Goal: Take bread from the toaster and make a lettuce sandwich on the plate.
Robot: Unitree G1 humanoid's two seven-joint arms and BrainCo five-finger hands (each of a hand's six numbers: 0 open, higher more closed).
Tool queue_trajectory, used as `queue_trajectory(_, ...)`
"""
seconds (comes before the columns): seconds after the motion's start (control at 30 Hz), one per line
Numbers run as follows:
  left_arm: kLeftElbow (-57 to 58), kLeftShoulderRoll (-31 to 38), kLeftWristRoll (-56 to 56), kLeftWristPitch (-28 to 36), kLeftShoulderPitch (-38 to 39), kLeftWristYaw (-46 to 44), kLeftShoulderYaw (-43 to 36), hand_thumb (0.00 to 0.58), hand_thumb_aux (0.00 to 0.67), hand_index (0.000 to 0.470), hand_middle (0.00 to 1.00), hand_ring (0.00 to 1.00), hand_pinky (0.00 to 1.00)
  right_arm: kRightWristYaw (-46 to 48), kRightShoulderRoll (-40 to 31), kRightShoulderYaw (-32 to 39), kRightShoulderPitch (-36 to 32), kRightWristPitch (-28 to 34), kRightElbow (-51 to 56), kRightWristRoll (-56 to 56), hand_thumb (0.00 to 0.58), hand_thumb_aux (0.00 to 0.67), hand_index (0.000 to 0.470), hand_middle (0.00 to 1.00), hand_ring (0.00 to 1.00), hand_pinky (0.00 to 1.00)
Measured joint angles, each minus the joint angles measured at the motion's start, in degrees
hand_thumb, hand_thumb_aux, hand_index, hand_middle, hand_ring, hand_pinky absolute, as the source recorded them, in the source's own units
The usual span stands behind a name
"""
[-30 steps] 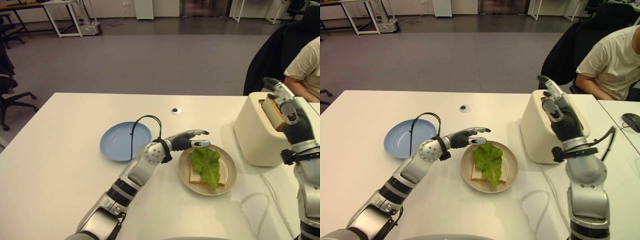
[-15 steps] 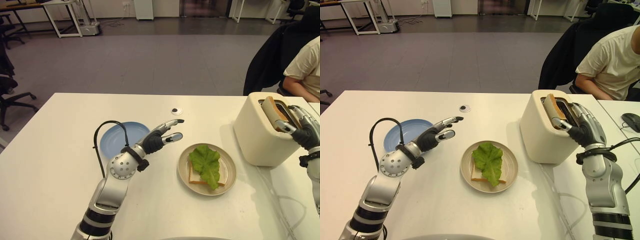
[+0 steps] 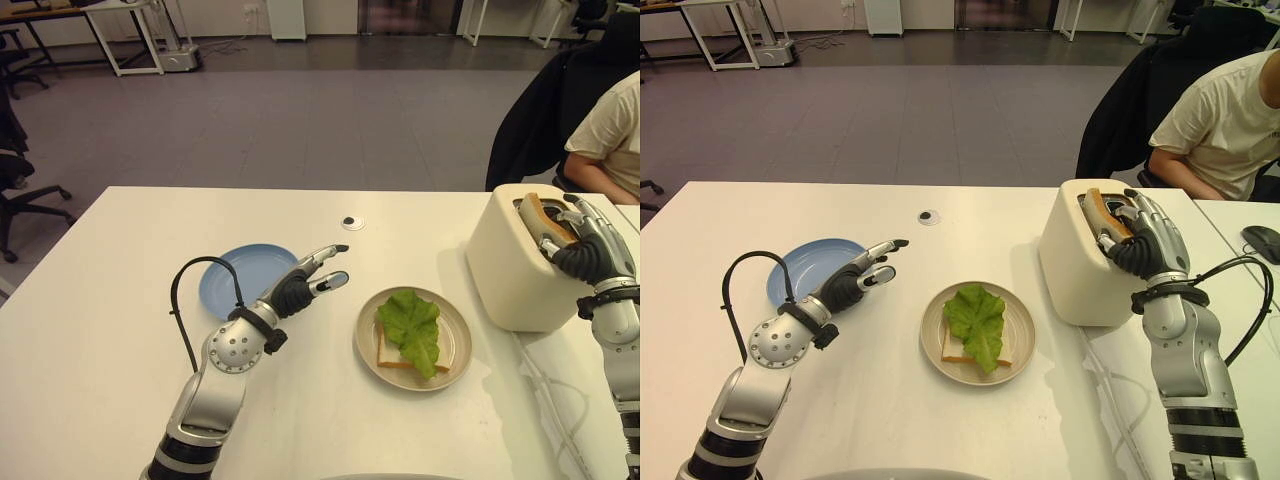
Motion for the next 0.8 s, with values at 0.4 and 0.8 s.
queue_trajectory(0.4,0.09,-0.76,1.06,-0.60,-0.18,1.28,-1.73,0.000,0.000,0.000,0.00,0.00,0.00,5.93,1.16,-11.43,-10.14,5.41,-16.42,18.34,0.580,0.670,0.470,0.00,0.00,0.00)
queue_trajectory(0.8,-1.46,-0.29,1.82,-1.06,-0.94,1.31,-1.78,0.000,0.000,0.000,0.00,0.00,0.00,40.78,-3.36,-9.16,3.06,25.25,-29.73,51.22,0.580,0.670,0.470,0.00,0.00,0.00)
